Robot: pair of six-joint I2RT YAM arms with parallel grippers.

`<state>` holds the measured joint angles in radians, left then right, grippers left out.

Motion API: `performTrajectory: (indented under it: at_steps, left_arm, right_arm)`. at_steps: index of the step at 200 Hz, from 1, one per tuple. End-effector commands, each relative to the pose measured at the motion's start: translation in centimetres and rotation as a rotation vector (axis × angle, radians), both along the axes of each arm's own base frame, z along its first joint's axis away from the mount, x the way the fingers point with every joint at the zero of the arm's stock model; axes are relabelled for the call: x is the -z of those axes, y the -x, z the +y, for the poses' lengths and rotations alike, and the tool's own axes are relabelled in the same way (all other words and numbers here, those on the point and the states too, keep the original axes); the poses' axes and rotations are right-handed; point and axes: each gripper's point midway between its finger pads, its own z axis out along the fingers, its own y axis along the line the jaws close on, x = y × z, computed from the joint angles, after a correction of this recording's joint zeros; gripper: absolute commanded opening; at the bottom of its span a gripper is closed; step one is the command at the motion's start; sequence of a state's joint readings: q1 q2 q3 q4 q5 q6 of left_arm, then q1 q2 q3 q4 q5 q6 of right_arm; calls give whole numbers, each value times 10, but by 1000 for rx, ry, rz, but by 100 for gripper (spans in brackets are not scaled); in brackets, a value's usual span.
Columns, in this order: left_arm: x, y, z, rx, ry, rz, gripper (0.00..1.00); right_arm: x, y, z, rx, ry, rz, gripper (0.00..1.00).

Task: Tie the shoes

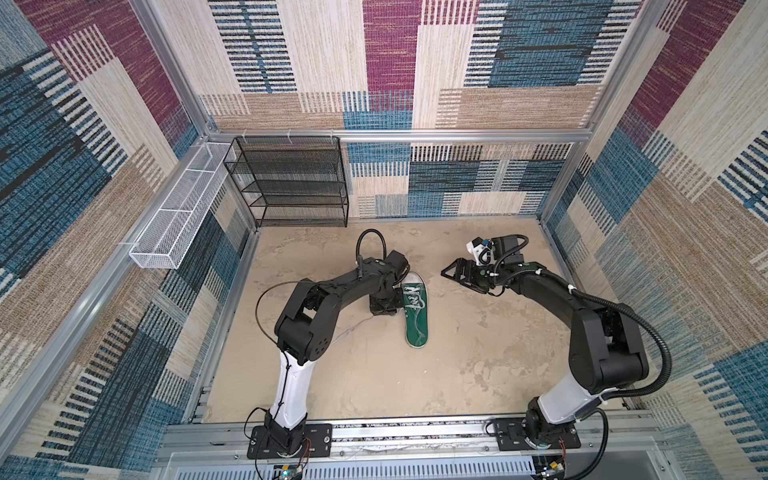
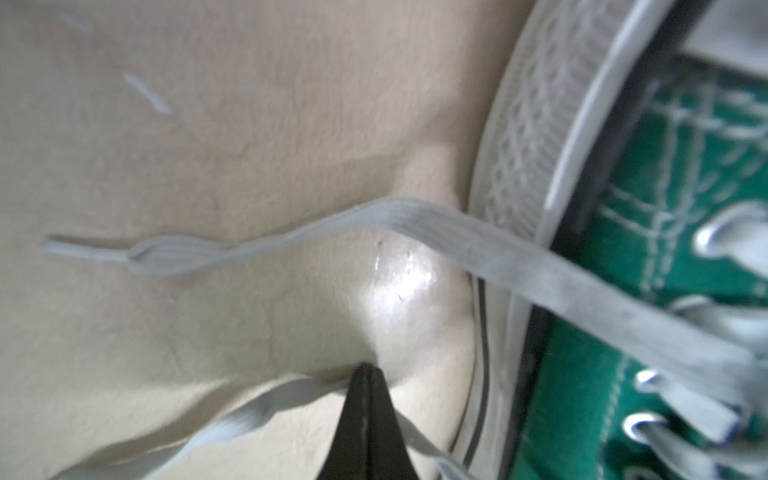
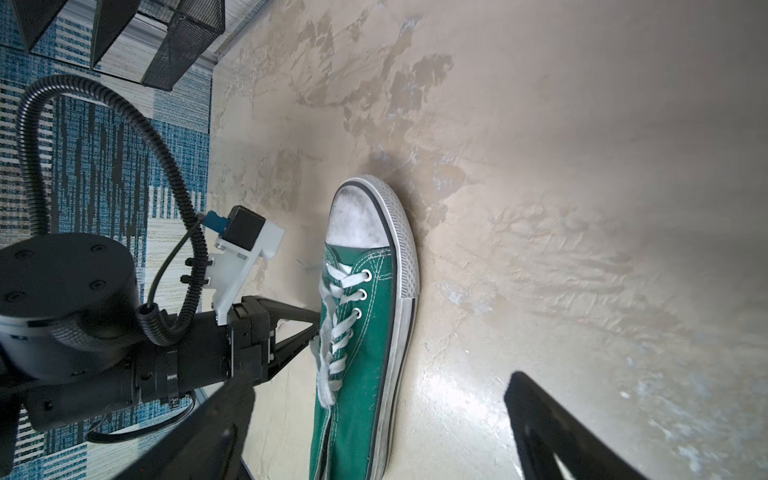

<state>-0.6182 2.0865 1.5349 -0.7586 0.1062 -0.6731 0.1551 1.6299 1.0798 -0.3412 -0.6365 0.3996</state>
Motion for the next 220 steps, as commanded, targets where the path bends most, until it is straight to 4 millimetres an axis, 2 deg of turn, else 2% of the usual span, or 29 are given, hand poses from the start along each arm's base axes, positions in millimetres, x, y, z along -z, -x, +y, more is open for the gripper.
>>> performTrajectory:
  at_steps: [1,70,98,130,179,220]
  left_arm:
    - [-8,-1,4,12,-21,-25,0]
    - [-53,-5,1,-8,52,-109,0]
    - [-66,-10,-23,-21,194,-121,0]
    - [-70,-18,-48,-35,307,-103,0]
    - [-92,-29,-55,-54,352,-157,0]
    - [-99,-33,-66,-61,413,-152,0]
  right_arm:
    - [-5,-1,0,-7,-11,-27,97]
    - [-3,2,0,-5,-18,-20,96]
    - [-4,3,1,-4,-23,-22,96]
    - [-6,4,-1,0,-23,-29,96]
    - [-7,7,-5,5,-19,-28,96]
    - [-7,5,-5,7,-21,-30,96]
